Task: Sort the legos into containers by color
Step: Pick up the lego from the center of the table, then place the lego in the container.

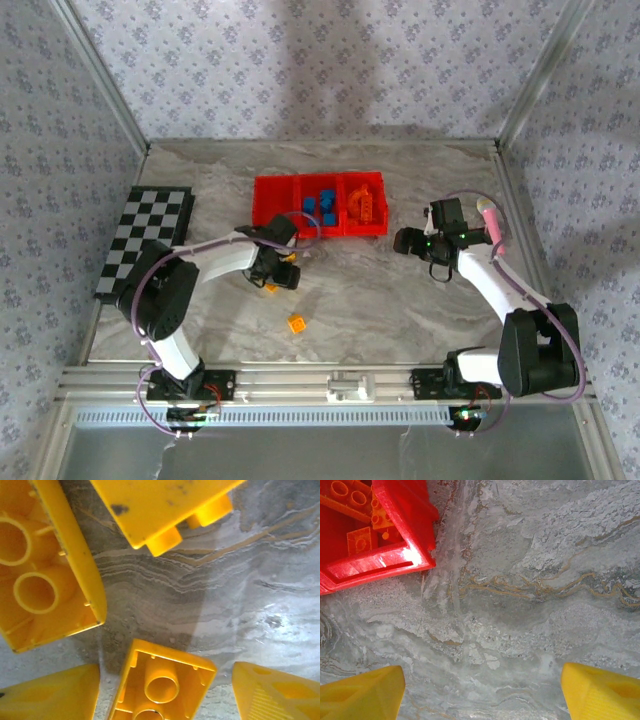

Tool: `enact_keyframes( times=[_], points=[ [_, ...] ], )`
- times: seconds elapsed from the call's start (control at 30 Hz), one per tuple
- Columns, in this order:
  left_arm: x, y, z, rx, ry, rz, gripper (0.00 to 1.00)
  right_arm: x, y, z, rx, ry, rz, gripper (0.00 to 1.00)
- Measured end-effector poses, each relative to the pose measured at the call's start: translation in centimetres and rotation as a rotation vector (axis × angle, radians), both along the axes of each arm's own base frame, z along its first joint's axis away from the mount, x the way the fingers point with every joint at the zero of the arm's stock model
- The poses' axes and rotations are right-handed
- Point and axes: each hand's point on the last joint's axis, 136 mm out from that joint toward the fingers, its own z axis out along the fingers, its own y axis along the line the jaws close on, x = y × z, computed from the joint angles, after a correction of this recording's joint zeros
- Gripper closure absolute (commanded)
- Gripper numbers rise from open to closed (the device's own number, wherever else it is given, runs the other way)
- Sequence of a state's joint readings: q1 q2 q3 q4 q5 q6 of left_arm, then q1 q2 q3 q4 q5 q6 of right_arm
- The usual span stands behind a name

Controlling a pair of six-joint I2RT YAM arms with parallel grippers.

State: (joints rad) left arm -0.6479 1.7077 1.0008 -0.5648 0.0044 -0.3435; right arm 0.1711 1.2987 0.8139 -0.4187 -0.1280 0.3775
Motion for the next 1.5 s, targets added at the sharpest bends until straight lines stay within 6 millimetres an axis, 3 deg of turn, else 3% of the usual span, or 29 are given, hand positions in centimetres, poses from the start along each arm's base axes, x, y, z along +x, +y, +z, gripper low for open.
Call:
enact_keyframes(
  times=[0.07,0.43,0.63,0.83,0.97,1.13,1.2,1.3,1.5],
  points=[
    [0.1,0.2,-0.1,0.017,0.003,0.002,0.49,0.0,0.0,-0.1,-0.001,0.005,0.000,0.16],
    [0.5,0.8,-0.1,0.066,0.011,0.023,0.70,0.0,0.1,-0.5,-0.003,0.015,0.002,0.16],
    [0.5,0.1,0.3,0.057,0.007,0.015,0.72,0.0,0.1,-0.5,-0.003,0.016,0.002,0.16],
    [2.0,-1.6,3.0,0.029,-0.045,-0.004,0.70,-0.1,0.0,-0.5,-0.004,0.018,0.002,0.16],
    [4.7,-2.6,6.3,-0.007,-0.122,0.001,0.70,-0.1,0.0,-0.5,-0.004,0.019,0.002,0.16],
    [10.0,-2.6,11.1,-0.055,-0.241,0.050,0.70,-0.2,0.0,-0.4,-0.007,0.019,0.000,0.16],
    [11.9,-2.4,12.0,-0.059,-0.273,0.072,0.70,-0.2,-0.1,-0.2,-0.008,0.013,-0.001,0.16],
    [14.3,-2.2,11.9,-0.046,-0.295,0.101,0.70,-0.2,-0.2,0.0,-0.008,0.004,-0.002,0.16],
    [18.2,-2.1,9.5,0.000,-0.289,0.133,0.68,-0.3,-0.4,0.0,-0.010,0.007,-0.008,0.16]
  ],
)
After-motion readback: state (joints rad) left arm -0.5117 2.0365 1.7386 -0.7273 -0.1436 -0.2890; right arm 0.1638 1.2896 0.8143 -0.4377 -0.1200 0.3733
